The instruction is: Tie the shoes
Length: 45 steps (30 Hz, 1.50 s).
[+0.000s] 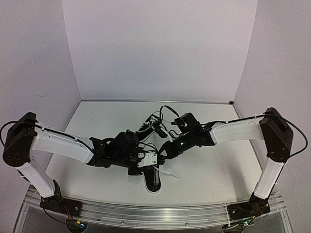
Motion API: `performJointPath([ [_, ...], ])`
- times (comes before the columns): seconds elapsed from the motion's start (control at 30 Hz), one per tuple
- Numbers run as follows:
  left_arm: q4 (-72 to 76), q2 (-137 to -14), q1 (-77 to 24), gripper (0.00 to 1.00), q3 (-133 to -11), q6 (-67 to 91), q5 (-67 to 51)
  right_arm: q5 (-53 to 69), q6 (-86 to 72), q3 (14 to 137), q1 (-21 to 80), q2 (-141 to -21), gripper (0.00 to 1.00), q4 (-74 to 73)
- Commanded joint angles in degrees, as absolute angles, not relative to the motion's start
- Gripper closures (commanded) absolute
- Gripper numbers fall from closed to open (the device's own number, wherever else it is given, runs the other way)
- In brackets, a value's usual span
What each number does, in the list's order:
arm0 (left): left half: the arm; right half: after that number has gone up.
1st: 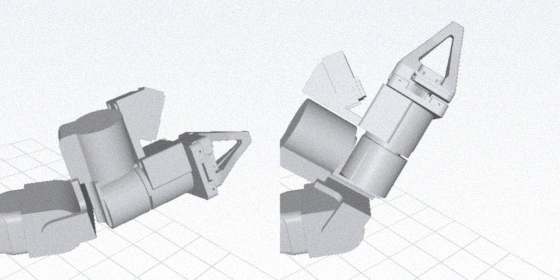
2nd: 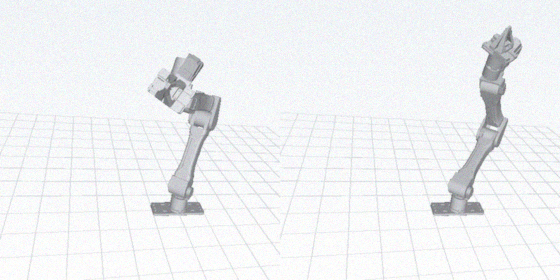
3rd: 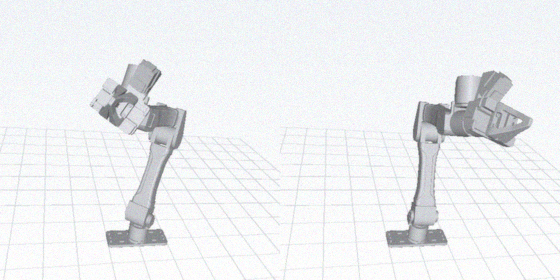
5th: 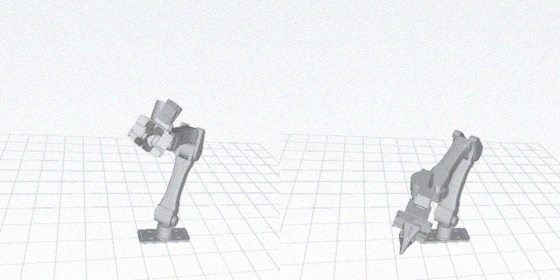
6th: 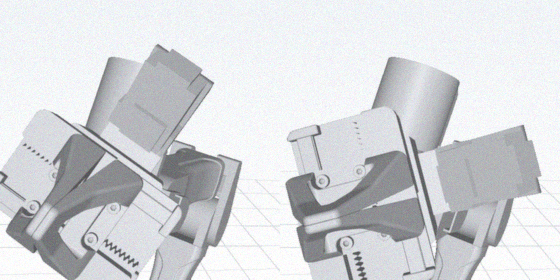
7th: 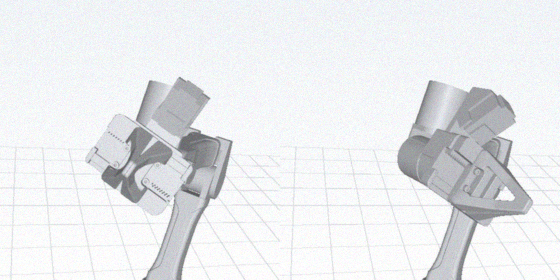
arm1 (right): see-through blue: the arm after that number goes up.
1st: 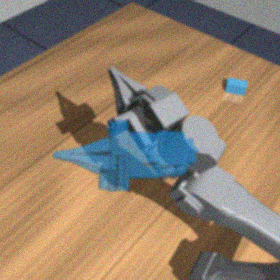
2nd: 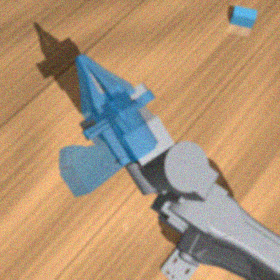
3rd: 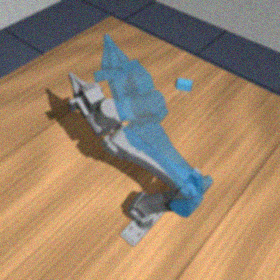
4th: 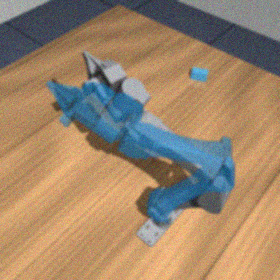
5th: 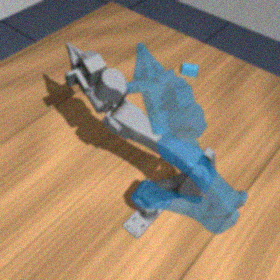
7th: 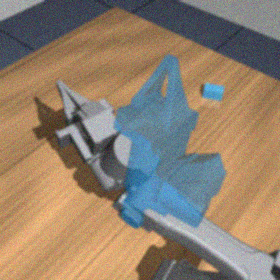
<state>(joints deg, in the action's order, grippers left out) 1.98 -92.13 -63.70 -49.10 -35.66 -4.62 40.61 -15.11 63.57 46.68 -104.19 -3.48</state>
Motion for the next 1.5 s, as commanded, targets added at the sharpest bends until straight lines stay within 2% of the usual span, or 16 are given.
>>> performJointPath([
  [0.0,3.54,-92.96,-63.29,0.81,-50.29,-36.35,-3.03,42.09,-15.28,64.78,46.80,-105.35,1.00,-1.67],
  [0.47,4.66,-93.78,-62.18,0.81,-49.22,-35.98,-2.27,42.36,-15.29,65.02,46.76,-105.63,1.00,-1.64],
  [0.8,2.14,-94.80,-62.14,0.89,-50.51,-36.59,-3.41,42.45,-15.30,65.30,46.81,-105.86,1.00,-1.56],
  [1.0,2.56,-93.06,-62.14,1.00,-50.57,-35.35,-4.43,42.49,-15.38,65.57,46.77,-105.93,1.00,-1.57],
  [1.2,6.48,-90.90,-62.14,1.00,-49.59,-30.53,-5.73,42.58,-15.47,65.65,46.81,-106.09,1.00,-1.50],
  [1.47,9.28,-95.82,-61.64,1.00,-50.32,-24.38,-3.71,42.14,-16.09,65.34,46.76,-105.37,1.00,-0.89],
])
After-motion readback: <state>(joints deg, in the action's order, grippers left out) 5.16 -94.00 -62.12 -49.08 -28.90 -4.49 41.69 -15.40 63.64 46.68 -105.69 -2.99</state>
